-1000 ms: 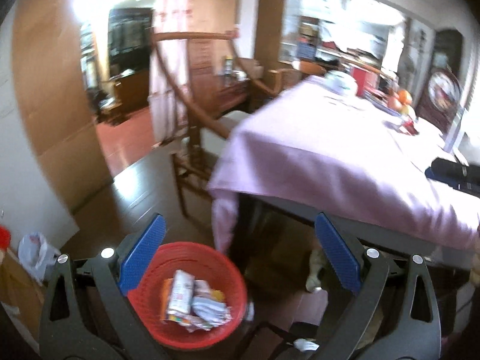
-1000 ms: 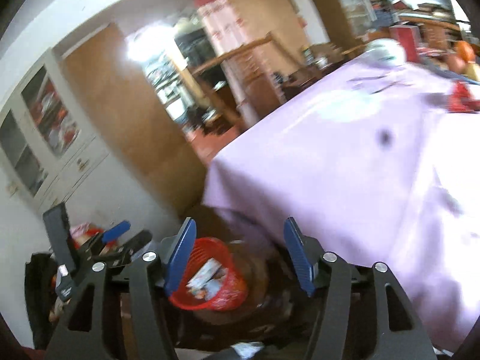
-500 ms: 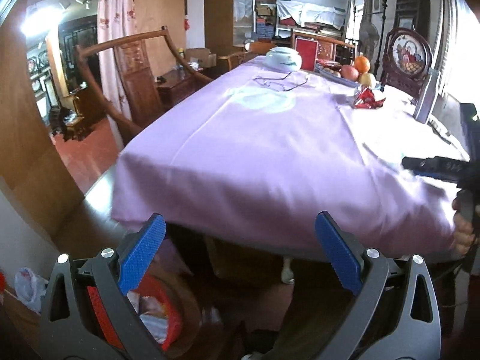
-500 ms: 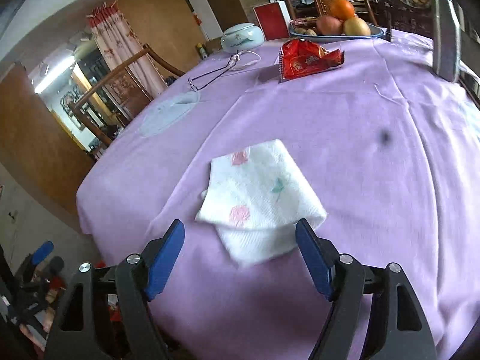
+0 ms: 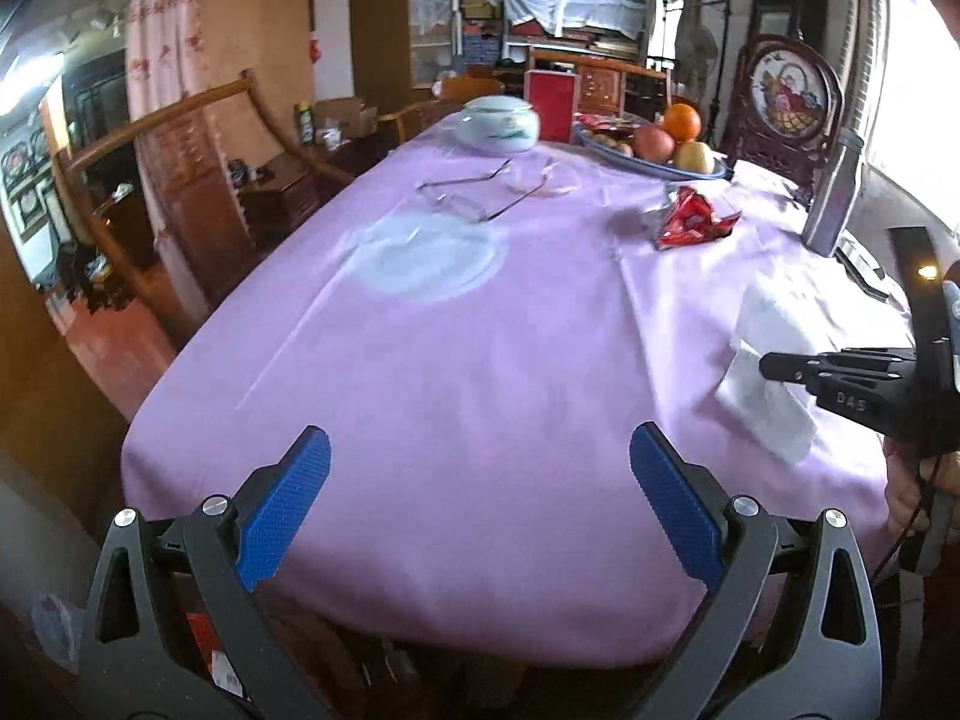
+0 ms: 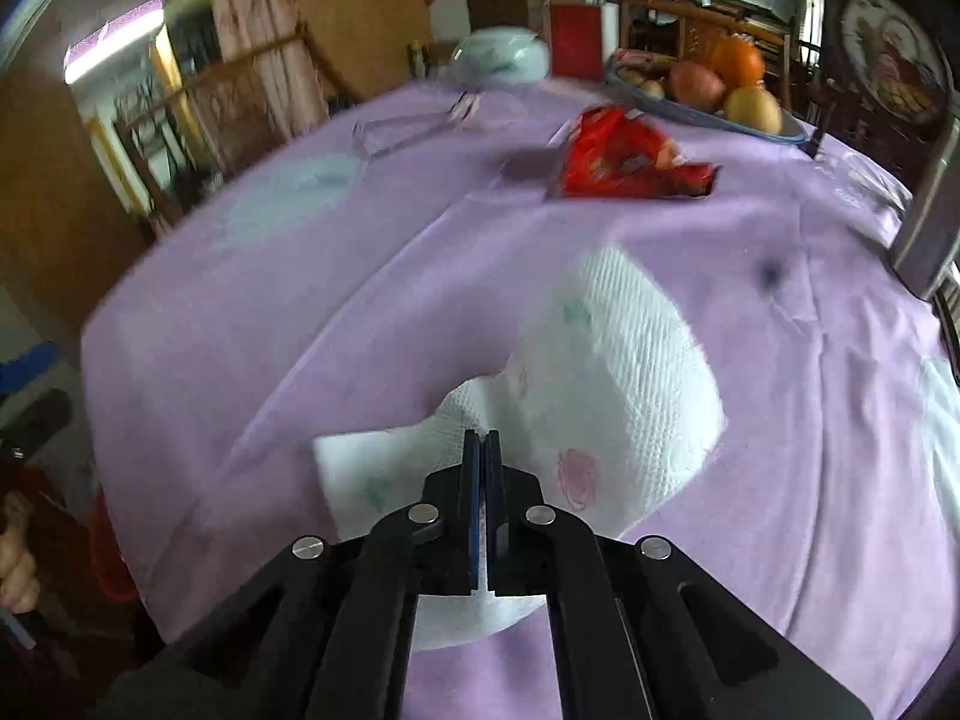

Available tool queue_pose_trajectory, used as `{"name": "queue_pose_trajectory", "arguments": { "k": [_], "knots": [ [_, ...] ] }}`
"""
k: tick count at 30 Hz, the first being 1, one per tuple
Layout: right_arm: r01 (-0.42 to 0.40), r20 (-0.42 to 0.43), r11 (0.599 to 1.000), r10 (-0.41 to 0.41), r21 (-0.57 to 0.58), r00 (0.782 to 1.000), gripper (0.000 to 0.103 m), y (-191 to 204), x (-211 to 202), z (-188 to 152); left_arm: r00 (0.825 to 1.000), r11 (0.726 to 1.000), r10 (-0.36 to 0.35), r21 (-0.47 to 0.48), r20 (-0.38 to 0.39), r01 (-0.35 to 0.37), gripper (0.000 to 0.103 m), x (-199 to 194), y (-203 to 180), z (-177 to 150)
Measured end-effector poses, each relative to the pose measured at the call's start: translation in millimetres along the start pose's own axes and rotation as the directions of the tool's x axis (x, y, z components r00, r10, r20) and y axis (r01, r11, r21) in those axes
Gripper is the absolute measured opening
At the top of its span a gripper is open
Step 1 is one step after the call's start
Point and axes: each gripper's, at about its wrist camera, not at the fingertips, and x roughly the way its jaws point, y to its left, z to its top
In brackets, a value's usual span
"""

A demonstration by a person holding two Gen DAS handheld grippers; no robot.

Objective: Collect trash
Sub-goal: 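Grasp the white paper napkin with the right tool while the left tool grasps the red snack bag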

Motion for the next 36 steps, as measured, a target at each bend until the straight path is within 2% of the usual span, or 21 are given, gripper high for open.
{"name": "queue_pose_trajectory", "arguments": {
  "k": [4,9,11,12,13,15,16,17,19,21,24,26,27,28,30,31,32,35,36],
  "knots": [
    [-0.06,0.032,0.996,0.058,0.064,0.998,0.002,-31.1,-12.6,3.8,1.0,0.999,-0.029,0.019,0.011,0.028,0.096,8.5,-19.4,17.9],
    [-0.062,0.072,0.991,0.054,0.115,0.996,0.002,-64.0,-23.4,5.8,0.996,0.996,-0.084,0.017,0.008,0.084,0.096,19.4,-40.9,36.4],
    [-0.035,0.078,0.993,0.026,0.115,0.997,0.002,-73.2,-24.4,7.8,0.995,0.995,-0.096,0.027,0.006,0.096,0.096,26.1,-51.2,46.9],
    [-0.021,0.076,0.993,0.012,0.116,0.997,0.002,-77.7,-23.7,7.9,0.995,0.994,-0.104,0.037,0.005,0.104,0.096,31.8,-58.9,55.1],
    [-0.029,0.065,0.993,0.021,0.118,0.998,0.006,-81.3,-20.4,7.8,0.994,0.993,-0.111,0.046,0.002,0.111,0.096,36.3,-64.3,61.5],
    [-0.053,0.04,0.991,0.049,0.12,0.998,0.006,-85.1,-14.2,5.7,0.992,0.99,-0.127,0.065,-0.004,0.127,0.096,49.2,-79.2,77.1],
    [-0.046,0.032,0.992,0.042,0.12,0.999,0.01,-85.6,-10.6,5.2,0.991,0.989,-0.133,0.07,-0.005,0.133,0.096,54.7,-84.9,83.7],
    [-0.037,0.02,0.992,0.035,0.122,0.999,0.027,-86.3,-7.8,4.6,0.99,0.988,-0.139,0.074,-0.004,0.139,0.096,60.5,-90.6,90.4],
    [-0.039,0.02,0.99,0.037,0.138,0.999,0.048,-88.5,-7.6,3.8,0.989,0.986,-0.146,0.079,-0.002,0.146,0.096,73.6,-102.5,105.0],
    [-0.034,0.027,0.99,0.031,0.133,0.999,0.053,-88.5,-9.6,3.4,0.988,0.985,-0.154,0.073,-0.005,0.154,0.096,87.4,-112.9,118.3],
    [-0.036,-0.039,0.992,0.041,0.122,0.998,0.055,-86.3,2.6,3.6,0.986,0.985,-0.165,0.056,-0.018,0.165,0.096,107.3,-124.0,134.5],
    [-0.001,-0.061,0.999,0.004,0.051,0.998,0.061,-74.5,5.9,4.9,0.986,0.985,-0.166,0.051,-0.024,0.168,0.096,119.3,-132.3,142.9],
    [0.038,-0.073,0.999,-0.038,-0.002,0.997,0.061,-65.9,7.6,5.1,0.985,0.984,-0.167,0.065,-0.037,0.169,0.096,129.1,-140.5,148.7],
    [0.063,-0.075,0.998,-0.065,-0.027,0.995,0.056,-62.2,7.9,5.0,0.986,0.984,-0.161,0.072,-0.042,0.164,0.096,135.0,-146.0,152.1],
    [0.03,-0.065,0.999,-0.03,-0.011,0.997,0.001,-68.1,5.3,5.5,0.987,0.984,-0.154,0.08,-0.051,0.157,0.096,147.6,-156.2,157.7],
    [-0.022,-0.062,0.998,0.026,0.063,0.998,0.002,-82.6,4.6,5.3,0.987,0.984,-0.152,0.085,-0.059,0.157,0.096,153.9,-160.8,159.9],
    [-0.019,-0.034,0.993,0.024,0.117,0.999,0.002,-94.0,0.0,4.6,0.987,0.984,-0.149,0.09,-0.068,0.154,0.096,160.4,-165.0,162.2],
    [0.013,0.083,0.983,-0.028,0.181,0.996,0.002,-110.6,-22.8,5.6,0.985,0.984,-0.15,0.088,-0.084,0.157,0.097,180.6,-177.0,171.3],
    [-0.002,0.098,0.977,-0.019,0.215,0.995,0.002,-116.9,-25.7,5.9,0.983,0.983,-0.157,0.08,-0.092,0.164,0.097,187.8,-180.5,174.2]
  ]
}}
